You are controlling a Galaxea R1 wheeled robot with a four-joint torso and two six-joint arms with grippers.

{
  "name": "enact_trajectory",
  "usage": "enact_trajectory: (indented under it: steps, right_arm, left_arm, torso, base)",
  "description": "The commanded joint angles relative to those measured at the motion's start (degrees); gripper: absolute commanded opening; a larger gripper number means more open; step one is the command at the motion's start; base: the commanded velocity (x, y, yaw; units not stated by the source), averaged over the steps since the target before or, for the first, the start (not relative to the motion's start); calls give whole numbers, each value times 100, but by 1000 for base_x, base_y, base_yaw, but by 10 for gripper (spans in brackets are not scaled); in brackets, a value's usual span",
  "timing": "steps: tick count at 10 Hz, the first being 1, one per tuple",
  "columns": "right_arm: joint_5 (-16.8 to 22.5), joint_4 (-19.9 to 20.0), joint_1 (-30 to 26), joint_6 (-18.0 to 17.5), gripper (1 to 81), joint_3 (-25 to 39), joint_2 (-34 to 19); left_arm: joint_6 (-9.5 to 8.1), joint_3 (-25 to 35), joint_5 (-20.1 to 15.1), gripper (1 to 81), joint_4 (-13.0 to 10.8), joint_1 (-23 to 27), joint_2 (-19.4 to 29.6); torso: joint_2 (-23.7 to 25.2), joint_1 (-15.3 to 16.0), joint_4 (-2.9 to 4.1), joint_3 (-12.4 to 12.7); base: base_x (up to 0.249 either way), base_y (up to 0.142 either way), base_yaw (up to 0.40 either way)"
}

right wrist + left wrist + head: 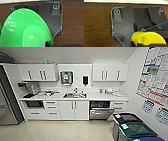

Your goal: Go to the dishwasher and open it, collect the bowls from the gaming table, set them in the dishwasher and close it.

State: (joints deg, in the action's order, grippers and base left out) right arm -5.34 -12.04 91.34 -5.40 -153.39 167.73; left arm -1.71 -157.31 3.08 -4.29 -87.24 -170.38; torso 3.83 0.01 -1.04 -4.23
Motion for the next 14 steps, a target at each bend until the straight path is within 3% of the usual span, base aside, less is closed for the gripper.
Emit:
enact_trajectory:
  steps: [1,14]
  right_arm:
    - [261,-35,-217,4,10,-6,-27]
    - [261,-35,-226,4,10,-40,-18]
  left_arm:
    - [12,-28,-282,10,-2,264,47]
    - [12,-28,-282,10,-10,263,47]
  torso:
    - [0,0,0,0]
    - [0,-1,0,2]
  base:
    - [112,0,0]
    - [96,0,0]
